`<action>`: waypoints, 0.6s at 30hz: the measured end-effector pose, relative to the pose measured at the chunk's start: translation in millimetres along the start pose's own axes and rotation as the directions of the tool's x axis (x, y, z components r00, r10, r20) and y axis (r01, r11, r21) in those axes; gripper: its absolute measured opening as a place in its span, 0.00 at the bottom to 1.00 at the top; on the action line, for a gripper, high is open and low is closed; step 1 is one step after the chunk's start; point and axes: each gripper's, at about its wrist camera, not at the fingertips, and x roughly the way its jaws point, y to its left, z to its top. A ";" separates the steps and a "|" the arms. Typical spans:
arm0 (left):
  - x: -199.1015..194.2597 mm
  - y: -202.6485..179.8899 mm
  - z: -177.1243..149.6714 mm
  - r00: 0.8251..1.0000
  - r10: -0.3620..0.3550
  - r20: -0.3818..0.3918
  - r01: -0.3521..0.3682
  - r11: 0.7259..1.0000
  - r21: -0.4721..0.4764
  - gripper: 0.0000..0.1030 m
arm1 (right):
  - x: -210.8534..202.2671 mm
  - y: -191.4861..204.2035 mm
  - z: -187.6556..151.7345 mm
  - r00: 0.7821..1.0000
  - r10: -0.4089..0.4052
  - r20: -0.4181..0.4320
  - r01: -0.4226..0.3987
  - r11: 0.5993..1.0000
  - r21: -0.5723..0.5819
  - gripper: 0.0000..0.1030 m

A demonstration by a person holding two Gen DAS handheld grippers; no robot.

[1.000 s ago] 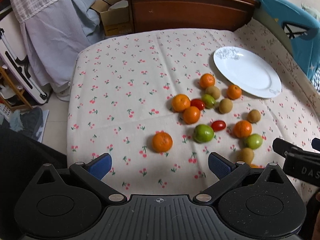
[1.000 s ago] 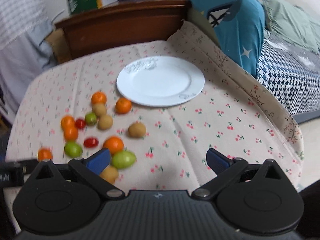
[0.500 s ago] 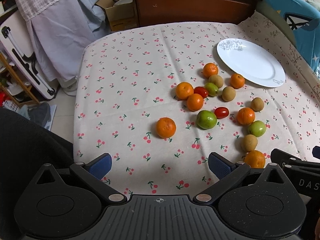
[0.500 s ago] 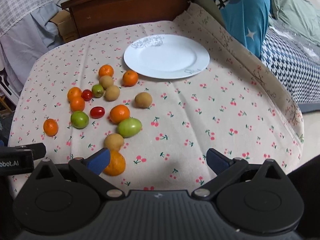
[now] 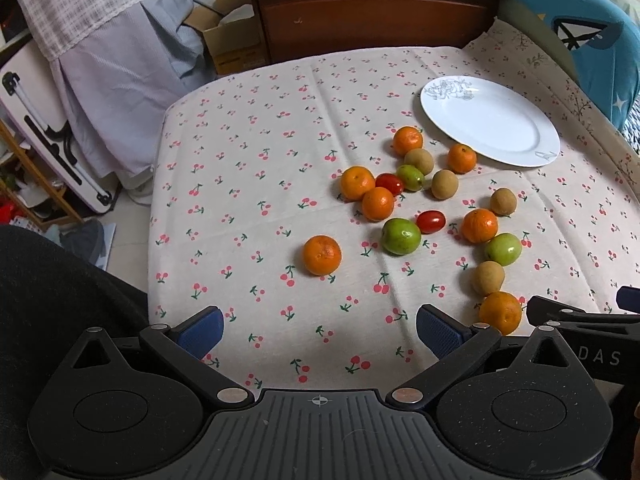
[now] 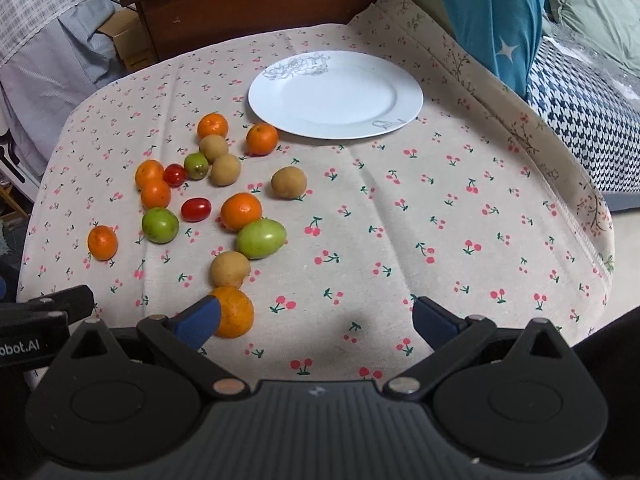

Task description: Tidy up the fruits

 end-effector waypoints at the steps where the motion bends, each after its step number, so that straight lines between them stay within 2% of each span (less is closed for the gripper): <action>1: -0.4 -0.7 -0.2 1.000 0.000 0.003 0.000 1.000 0.002 1.00 | -0.2 -0.1 -0.1 1.000 -0.001 0.001 0.001 1.000 0.001 0.98; 18: 2.3 -1.0 -1.9 1.000 0.011 0.009 -0.011 1.000 0.003 1.00 | -0.5 5.6 -0.8 1.000 -0.003 0.005 0.003 0.999 -0.036 0.98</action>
